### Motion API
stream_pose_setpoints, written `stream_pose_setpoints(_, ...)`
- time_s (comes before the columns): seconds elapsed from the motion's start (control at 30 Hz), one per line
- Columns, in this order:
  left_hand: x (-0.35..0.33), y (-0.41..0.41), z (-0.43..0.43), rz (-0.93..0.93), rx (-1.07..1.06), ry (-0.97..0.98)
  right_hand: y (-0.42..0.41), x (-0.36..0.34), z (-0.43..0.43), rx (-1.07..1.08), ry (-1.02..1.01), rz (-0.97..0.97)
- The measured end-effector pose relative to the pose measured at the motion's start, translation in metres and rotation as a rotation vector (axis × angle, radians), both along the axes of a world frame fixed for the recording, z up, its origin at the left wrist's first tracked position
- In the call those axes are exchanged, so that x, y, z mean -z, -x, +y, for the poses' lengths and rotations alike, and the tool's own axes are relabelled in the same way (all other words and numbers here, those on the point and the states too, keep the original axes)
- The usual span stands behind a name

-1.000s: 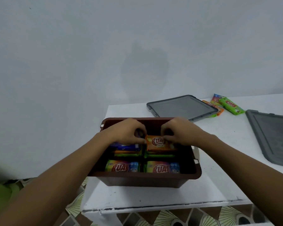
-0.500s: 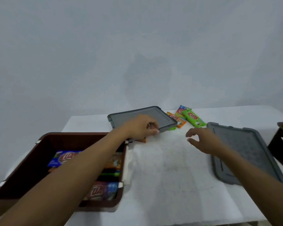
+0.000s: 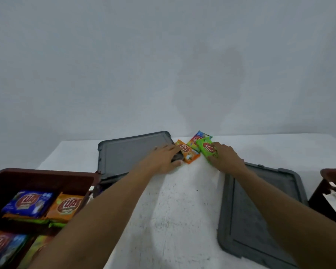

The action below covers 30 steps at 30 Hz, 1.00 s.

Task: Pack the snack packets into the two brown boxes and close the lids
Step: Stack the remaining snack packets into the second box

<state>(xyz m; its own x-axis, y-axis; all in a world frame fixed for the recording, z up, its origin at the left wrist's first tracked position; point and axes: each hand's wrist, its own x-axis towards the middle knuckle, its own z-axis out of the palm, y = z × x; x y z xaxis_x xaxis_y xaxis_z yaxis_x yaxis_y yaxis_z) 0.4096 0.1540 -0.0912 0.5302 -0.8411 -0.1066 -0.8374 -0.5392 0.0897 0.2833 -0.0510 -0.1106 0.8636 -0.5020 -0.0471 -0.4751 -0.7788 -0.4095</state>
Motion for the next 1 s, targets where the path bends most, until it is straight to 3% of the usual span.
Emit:
stream_pose_setpoints(0.33,0.009,-0.03,-0.032,-0.115,-0.106,0.11,-0.026,0.004,-0.009,0.187,-0.172,0.037)
stream_pose_setpoints(0.6,0.006,-0.06,-0.077,0.322,-0.228,-0.026,-0.032,-0.004,-0.012,0.158,-0.292,-0.065)
stream_pose_setpoints(0.8,-0.001,-0.072,-0.082,0.377,-0.262,0.077,-0.023,-0.009,-0.014,0.241,-0.642,-0.196)
stream_pose_setpoints(1.0,-0.024,-0.07,-0.08,0.532,-0.15,0.19,-0.009,-0.03,-0.011,0.267,-0.761,-0.307)
